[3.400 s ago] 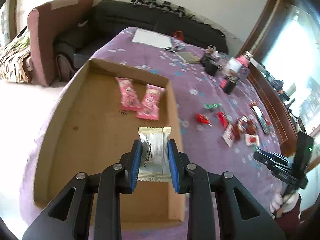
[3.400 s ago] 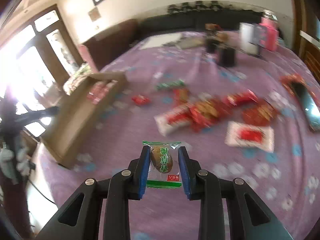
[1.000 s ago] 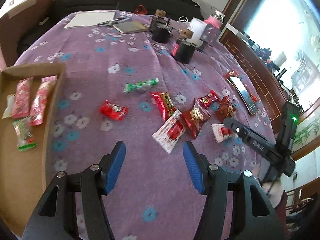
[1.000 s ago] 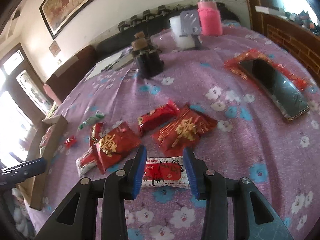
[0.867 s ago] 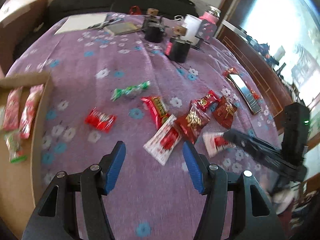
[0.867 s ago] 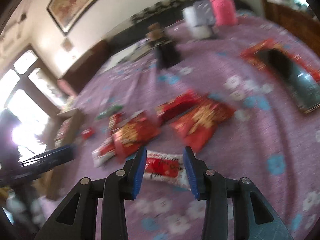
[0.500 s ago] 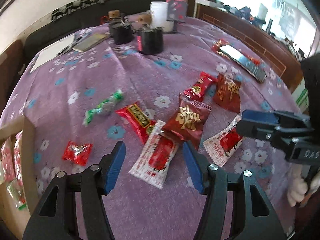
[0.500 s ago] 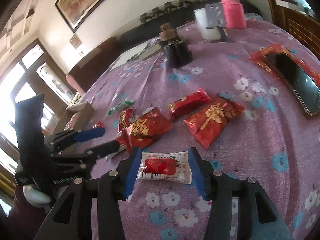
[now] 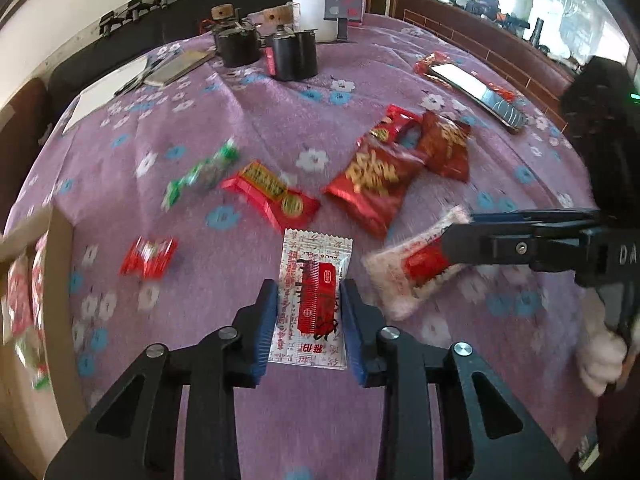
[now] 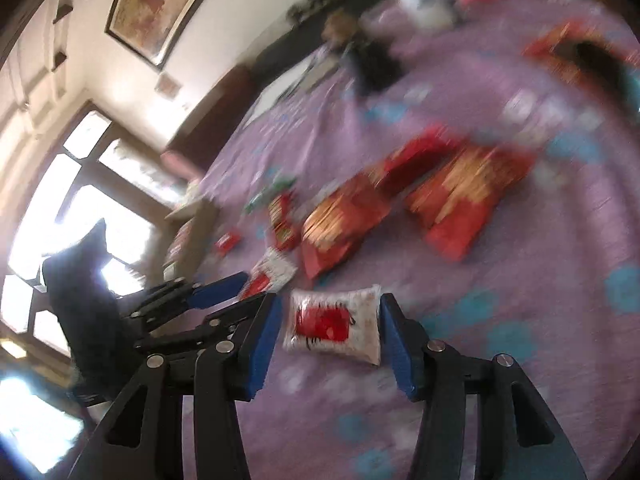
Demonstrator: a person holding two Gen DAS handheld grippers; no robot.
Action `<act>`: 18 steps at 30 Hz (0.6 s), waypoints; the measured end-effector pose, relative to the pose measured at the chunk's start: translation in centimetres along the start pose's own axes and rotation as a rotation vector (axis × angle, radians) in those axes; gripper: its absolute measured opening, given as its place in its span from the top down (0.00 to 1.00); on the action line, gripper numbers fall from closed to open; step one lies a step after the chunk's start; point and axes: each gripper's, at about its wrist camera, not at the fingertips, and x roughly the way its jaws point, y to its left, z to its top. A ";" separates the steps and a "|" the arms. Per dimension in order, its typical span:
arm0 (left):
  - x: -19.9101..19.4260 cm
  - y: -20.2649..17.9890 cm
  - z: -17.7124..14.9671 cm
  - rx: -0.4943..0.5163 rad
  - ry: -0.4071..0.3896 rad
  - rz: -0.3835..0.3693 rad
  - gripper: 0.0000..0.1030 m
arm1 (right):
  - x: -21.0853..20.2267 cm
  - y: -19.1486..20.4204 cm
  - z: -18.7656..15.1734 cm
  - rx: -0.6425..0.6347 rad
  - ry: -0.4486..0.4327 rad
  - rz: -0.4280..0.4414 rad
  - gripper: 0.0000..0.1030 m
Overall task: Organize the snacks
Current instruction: 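Grasp a white-and-red wrapped cake with each tool from the table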
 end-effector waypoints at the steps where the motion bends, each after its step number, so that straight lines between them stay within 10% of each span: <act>1: -0.7 0.3 -0.6 -0.015 -0.004 -0.006 0.72 | 0.3 0.2 -0.1 -0.004 0.027 0.035 0.48; 3: -2.0 0.9 -1.8 -0.050 -0.017 -0.011 0.72 | 1.1 0.9 -0.5 -0.032 0.101 0.105 0.48; 12: -2.7 2.4 -4.6 -0.131 0.001 -0.015 0.72 | 0.5 4.9 -1.8 -0.265 -0.068 -0.213 0.47; 18: -2.1 1.4 -4.8 -0.108 -0.011 0.027 0.67 | 1.1 5.4 -2.0 -0.293 -0.054 -0.194 0.45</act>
